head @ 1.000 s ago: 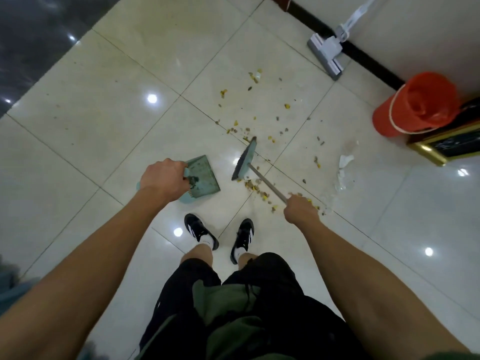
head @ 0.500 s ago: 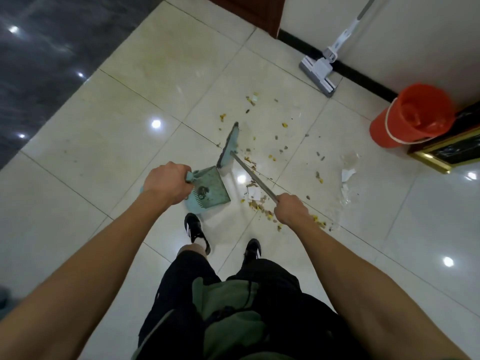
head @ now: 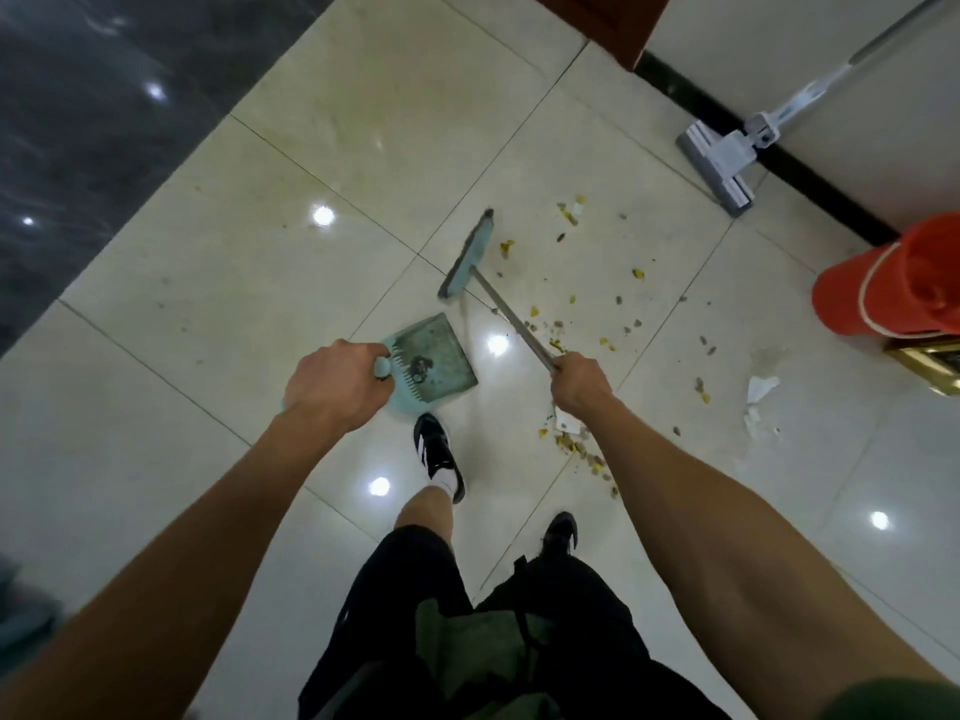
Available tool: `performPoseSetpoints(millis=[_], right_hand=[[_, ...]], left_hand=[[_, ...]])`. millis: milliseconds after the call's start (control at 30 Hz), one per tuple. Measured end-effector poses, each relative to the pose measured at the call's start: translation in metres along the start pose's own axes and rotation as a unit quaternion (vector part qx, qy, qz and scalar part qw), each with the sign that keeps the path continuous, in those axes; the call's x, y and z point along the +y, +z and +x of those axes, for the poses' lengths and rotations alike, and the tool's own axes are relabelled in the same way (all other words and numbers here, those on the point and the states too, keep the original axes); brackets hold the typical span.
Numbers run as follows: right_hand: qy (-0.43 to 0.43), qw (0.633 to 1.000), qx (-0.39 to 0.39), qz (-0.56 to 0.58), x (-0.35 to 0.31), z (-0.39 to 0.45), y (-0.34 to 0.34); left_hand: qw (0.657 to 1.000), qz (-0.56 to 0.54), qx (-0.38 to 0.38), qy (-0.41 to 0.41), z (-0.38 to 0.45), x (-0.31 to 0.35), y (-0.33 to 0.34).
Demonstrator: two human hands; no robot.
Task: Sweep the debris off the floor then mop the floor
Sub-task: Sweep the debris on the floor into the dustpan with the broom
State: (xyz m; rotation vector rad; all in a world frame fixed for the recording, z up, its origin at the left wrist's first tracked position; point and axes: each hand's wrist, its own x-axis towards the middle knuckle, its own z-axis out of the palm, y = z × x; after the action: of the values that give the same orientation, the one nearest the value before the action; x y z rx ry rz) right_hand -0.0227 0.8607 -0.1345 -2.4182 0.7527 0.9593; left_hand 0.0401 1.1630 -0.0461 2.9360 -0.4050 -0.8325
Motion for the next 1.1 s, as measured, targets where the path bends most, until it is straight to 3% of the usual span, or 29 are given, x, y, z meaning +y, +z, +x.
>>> performPoseSetpoints(millis=[267, 367, 633, 1100], right_hand=[[0.083, 0.984, -0.049, 0.151, -0.074, 0.045, -0.010], [0.098, 0.986, -0.063, 0.116, -0.067, 0.044, -0.005], [0.105, 0.993, -0.037, -0.026, 0.022, -0.004, 0.032], [0.197, 0.979, -0.042, 0.008, 0.196, -0.141, 0.074]], left_hand=[[0.999, 0.012, 0.006, 0.030, 0.063, -0.038, -0.021], [0.998, 0.030, -0.001, 0.047, 0.074, -0.032, -0.023], [0.994, 0.057, -0.004, 0.091, 0.074, 0.008, -0.022], [0.973, 0.147, 0.002, 0.176, 0.019, 0.129, 0.010]])
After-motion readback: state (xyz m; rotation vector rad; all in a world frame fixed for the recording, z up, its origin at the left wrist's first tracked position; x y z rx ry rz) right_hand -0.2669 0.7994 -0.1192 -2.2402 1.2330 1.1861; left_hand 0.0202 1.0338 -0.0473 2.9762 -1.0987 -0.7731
